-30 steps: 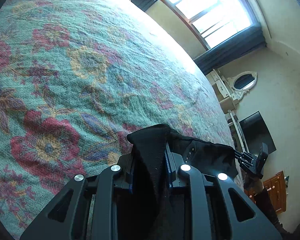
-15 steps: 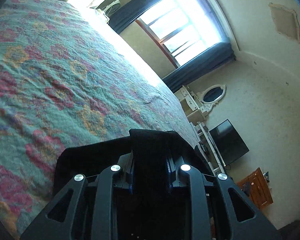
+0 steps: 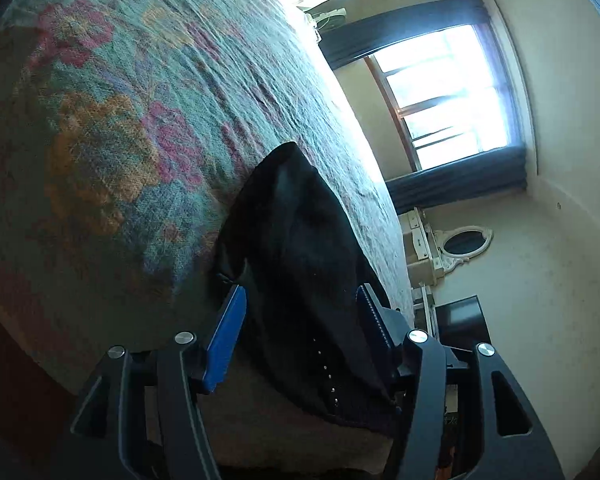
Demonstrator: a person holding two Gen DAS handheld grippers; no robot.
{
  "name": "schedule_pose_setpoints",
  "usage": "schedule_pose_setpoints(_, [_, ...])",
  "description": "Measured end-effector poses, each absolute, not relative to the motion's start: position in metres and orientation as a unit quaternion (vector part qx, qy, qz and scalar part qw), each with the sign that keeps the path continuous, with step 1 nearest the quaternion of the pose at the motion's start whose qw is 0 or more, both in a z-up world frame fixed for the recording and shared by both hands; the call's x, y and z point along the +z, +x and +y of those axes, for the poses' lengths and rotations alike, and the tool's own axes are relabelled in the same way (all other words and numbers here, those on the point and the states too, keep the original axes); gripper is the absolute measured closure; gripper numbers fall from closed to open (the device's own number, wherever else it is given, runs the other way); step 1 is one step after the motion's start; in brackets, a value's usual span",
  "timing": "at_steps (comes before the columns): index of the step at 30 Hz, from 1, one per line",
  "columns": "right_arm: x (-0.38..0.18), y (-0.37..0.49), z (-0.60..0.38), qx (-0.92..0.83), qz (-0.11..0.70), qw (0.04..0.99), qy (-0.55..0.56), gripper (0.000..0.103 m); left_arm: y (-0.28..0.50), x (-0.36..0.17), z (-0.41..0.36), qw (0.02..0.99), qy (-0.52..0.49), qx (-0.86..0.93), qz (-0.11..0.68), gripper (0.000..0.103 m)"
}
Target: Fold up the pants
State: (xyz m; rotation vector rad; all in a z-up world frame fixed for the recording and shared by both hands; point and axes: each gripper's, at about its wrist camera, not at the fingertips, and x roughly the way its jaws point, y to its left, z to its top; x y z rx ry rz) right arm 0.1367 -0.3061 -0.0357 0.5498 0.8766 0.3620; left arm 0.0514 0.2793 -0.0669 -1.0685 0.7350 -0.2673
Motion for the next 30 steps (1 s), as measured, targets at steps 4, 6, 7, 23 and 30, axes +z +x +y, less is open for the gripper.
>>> schedule_pose_setpoints(4, [-0.055, 0.139, -0.313, 0.147, 0.406, 0.820, 0.375, 0.032, 0.068, -0.059, 0.249, 0.786, -0.510, -0.111, 0.331, 0.037])
schedule_pose_setpoints(6, [-0.055, 0.140, -0.312, 0.133, 0.399, 0.819, 0.390, 0.032, 0.077, -0.057, 0.237, 0.795, -0.492, -0.087, 0.343, 0.037])
schedule_pose_setpoints(7, [-0.055, 0.141, -0.312, 0.126, 0.399, 0.817, 0.396, 0.032, 0.082, -0.059, 0.232, 0.798, -0.483, -0.072, 0.354, 0.037])
schedule_pose_setpoints(23, [-0.059, 0.148, -0.320, 0.068, 0.382, 0.800, 0.458, 0.026, 0.134, -0.089, 0.238, 0.773, -0.527, 0.029, 0.351, 0.091])
schedule_pose_setpoints(30, [-0.062, 0.145, -0.327, 0.026, 0.380, 0.801, 0.462, 0.034, 0.134, -0.096, 0.243, 0.757, -0.542, 0.002, 0.365, 0.091])
